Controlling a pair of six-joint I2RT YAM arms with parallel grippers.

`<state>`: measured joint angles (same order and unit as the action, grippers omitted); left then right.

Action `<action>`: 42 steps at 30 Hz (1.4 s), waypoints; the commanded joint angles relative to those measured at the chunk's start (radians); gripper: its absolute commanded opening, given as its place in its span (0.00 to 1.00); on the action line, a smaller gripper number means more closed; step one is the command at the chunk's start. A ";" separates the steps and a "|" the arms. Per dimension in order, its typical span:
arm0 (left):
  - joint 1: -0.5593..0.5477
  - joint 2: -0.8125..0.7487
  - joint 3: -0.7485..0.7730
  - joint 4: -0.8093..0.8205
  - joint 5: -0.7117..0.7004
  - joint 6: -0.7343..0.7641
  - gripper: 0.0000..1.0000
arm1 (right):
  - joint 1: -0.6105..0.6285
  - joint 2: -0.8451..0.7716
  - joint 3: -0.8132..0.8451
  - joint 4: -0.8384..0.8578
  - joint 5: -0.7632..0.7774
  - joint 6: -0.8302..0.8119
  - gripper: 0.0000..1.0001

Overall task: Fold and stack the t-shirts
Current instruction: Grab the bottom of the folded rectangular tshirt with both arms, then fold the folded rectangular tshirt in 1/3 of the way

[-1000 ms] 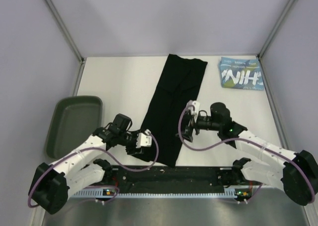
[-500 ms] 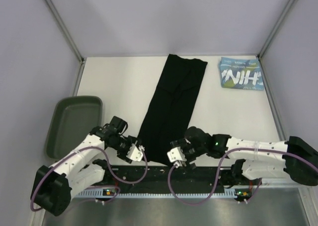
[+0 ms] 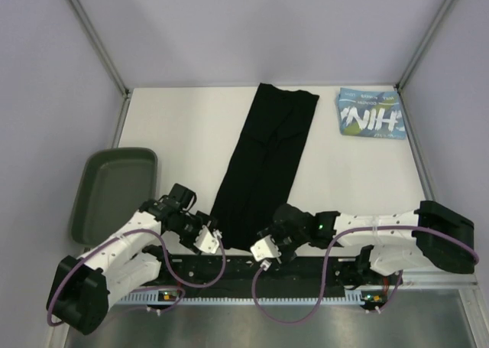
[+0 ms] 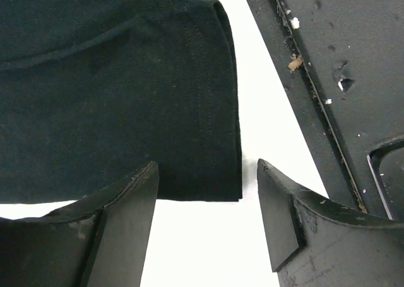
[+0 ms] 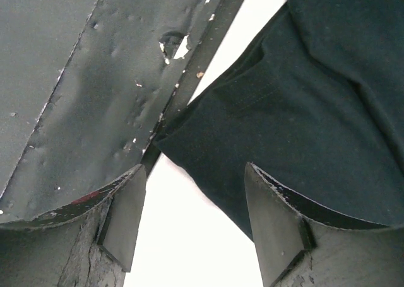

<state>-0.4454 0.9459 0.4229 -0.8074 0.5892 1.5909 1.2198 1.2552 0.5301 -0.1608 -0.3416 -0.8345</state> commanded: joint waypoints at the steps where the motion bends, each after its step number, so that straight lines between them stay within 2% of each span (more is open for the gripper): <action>1: 0.002 0.020 -0.035 0.042 -0.048 -0.002 0.67 | 0.017 0.041 -0.005 0.040 -0.043 -0.009 0.62; 3: 0.002 0.027 -0.041 0.051 -0.055 -0.005 0.64 | 0.020 0.052 -0.004 0.053 -0.040 -0.008 0.56; 5: 0.002 0.027 -0.041 0.051 -0.054 -0.003 0.56 | 0.020 0.067 -0.001 0.058 -0.046 -0.003 0.47; 9: -0.007 0.037 -0.039 0.051 -0.060 -0.006 0.27 | 0.030 0.087 0.001 0.046 -0.106 0.011 0.28; 10: -0.009 0.040 -0.039 0.050 -0.061 -0.005 0.21 | 0.033 0.092 0.002 0.037 -0.115 0.012 0.19; 12: -0.010 0.047 -0.035 0.047 -0.061 -0.009 0.00 | 0.038 0.095 0.004 0.018 -0.116 0.021 0.00; 16: -0.012 0.042 0.008 0.054 -0.036 -0.089 0.00 | 0.040 0.052 0.019 -0.005 -0.111 0.066 0.00; 19: -0.010 0.045 0.086 0.103 -0.026 -0.245 0.00 | 0.015 0.006 0.037 -0.037 -0.082 0.127 0.00; 22: -0.012 0.082 0.190 0.111 -0.040 -0.374 0.00 | -0.068 -0.075 0.024 -0.028 -0.089 0.207 0.00; 27: -0.012 0.163 0.353 0.091 0.012 -0.474 0.00 | -0.204 -0.157 0.030 -0.019 -0.050 0.308 0.00; 33: -0.012 0.299 0.488 0.195 -0.046 -0.598 0.00 | -0.396 -0.201 0.004 0.153 -0.020 0.416 0.00; 36: -0.012 0.404 0.594 0.215 -0.097 -0.663 0.00 | -0.483 -0.186 0.014 0.242 -0.014 0.416 0.00; 42: -0.012 0.612 0.804 0.195 -0.157 -0.721 0.00 | -0.649 -0.073 0.108 0.259 -0.034 0.390 0.00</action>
<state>-0.4553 1.4776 1.1114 -0.6403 0.4751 0.9451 0.6529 1.1240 0.5529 0.0185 -0.3573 -0.4484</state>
